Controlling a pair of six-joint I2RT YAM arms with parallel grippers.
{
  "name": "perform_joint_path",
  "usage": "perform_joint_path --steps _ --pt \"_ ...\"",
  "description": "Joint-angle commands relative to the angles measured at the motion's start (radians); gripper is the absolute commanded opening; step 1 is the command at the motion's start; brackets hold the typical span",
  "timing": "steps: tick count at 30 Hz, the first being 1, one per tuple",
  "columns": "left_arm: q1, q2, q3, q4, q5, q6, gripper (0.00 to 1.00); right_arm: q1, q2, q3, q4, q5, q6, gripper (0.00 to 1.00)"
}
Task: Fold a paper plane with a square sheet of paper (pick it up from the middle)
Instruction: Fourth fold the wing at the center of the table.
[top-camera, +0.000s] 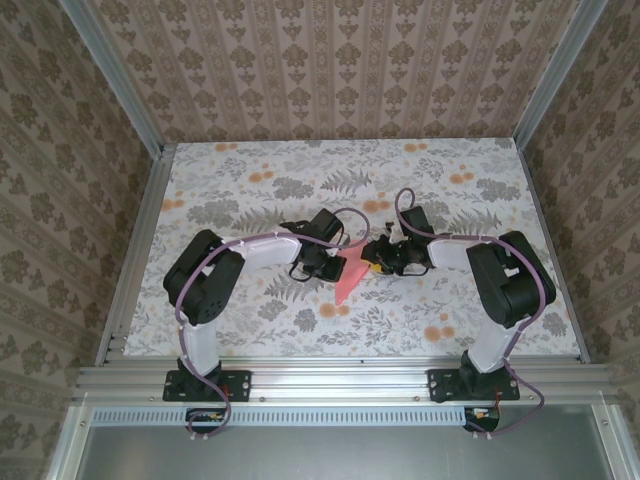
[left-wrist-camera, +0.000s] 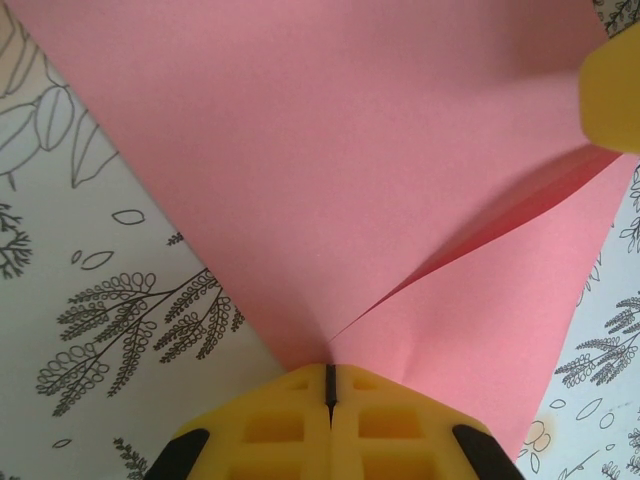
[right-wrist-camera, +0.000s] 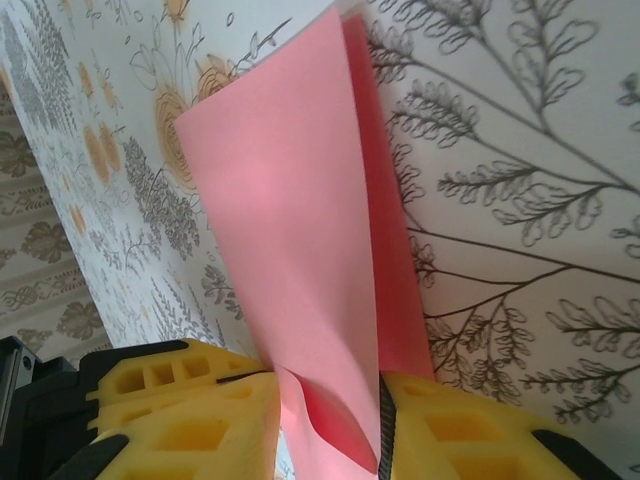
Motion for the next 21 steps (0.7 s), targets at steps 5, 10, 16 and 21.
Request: perform_joint_path --steps 5,10,16,21 --pt "0.0 -0.039 -0.016 0.003 -0.007 0.003 0.0 0.017 0.008 0.002 0.051 -0.106 -0.029 0.34" --pt "0.006 -0.047 -0.017 -0.004 -0.008 0.002 0.0 0.016 0.021 0.01 0.032 -0.116 -0.064 0.32" --pt "0.006 -0.1 -0.041 0.017 -0.016 -0.011 0.06 0.016 0.029 0.028 -0.016 -0.105 -0.091 0.11" --pt "-0.003 -0.2 -0.081 0.055 -0.04 -0.026 0.24 0.018 -0.02 0.012 -0.026 -0.061 -0.044 0.04"
